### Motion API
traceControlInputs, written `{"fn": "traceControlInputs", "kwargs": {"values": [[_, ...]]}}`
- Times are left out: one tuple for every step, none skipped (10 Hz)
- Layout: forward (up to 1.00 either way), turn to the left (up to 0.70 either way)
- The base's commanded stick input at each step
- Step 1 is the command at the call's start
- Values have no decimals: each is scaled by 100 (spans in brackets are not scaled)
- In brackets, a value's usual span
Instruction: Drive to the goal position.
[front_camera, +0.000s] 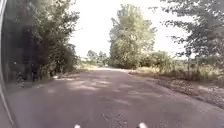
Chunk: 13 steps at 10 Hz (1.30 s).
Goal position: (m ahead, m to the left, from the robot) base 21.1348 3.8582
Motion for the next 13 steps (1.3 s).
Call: {"fn": "traceControlInputs", "kwargs": {"values": [[70, 0], [70, 0], [70, 0], [70, 0], [70, 0], [70, 0], [70, 0], [70, 0], [70, 0], [70, 20], [70, 27], [70, 12], [70, 0]]}}
